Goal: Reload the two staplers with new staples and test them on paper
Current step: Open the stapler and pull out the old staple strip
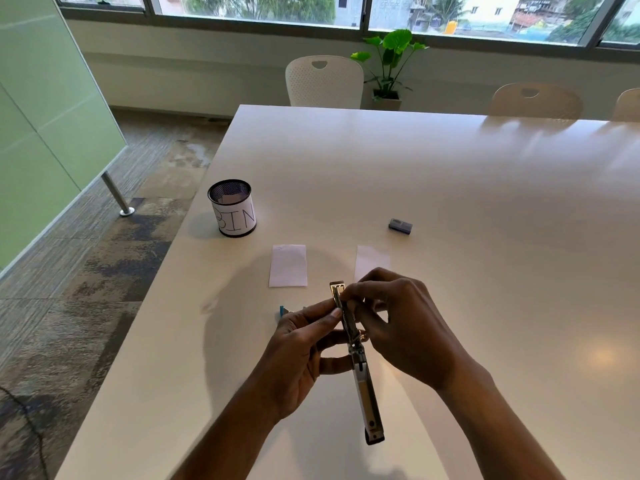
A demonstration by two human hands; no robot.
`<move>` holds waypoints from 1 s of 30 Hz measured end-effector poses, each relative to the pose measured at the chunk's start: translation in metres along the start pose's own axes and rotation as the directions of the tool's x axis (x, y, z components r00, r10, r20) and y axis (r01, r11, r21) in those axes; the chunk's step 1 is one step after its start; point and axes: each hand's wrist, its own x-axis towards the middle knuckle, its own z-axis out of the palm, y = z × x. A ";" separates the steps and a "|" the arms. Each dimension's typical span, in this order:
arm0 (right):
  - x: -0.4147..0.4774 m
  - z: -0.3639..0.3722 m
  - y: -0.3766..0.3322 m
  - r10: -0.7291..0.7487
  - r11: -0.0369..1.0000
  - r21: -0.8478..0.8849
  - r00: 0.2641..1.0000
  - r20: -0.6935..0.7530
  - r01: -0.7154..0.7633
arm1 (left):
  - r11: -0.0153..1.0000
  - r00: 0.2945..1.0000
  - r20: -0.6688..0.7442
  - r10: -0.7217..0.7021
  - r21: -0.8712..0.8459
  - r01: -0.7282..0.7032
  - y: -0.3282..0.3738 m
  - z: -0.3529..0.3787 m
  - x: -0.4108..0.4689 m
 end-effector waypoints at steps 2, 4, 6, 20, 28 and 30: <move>-0.004 0.000 0.001 0.015 1.000 0.013 1.000 0.025 -0.015 | 1.000 1.000 -0.002 0.000 -0.001 0.000 0.001 -0.001 0.000; -0.007 0.000 0.000 0.012 1.000 0.015 1.000 0.027 -0.013 | 1.000 1.000 0.002 -0.001 -0.007 0.001 0.002 -0.001 0.000; -0.008 -0.001 0.000 -0.002 1.000 0.016 1.000 -0.009 0.002 | 1.000 1.000 0.005 -0.002 -0.013 0.002 0.003 -0.001 -0.001; 0.000 -0.005 0.001 0.055 0.994 0.087 0.996 0.064 -0.060 | 1.000 1.000 0.028 -0.003 -0.002 0.003 0.000 -0.002 0.002; -0.002 -0.004 -0.004 0.114 0.988 0.091 0.987 0.115 -0.125 | 1.000 1.000 0.026 0.001 0.020 -0.002 -0.001 -0.002 0.001; -0.005 -0.003 -0.005 0.110 0.989 0.091 0.989 0.101 -0.119 | 1.000 1.000 0.025 0.002 0.021 -0.002 -0.001 -0.002 0.001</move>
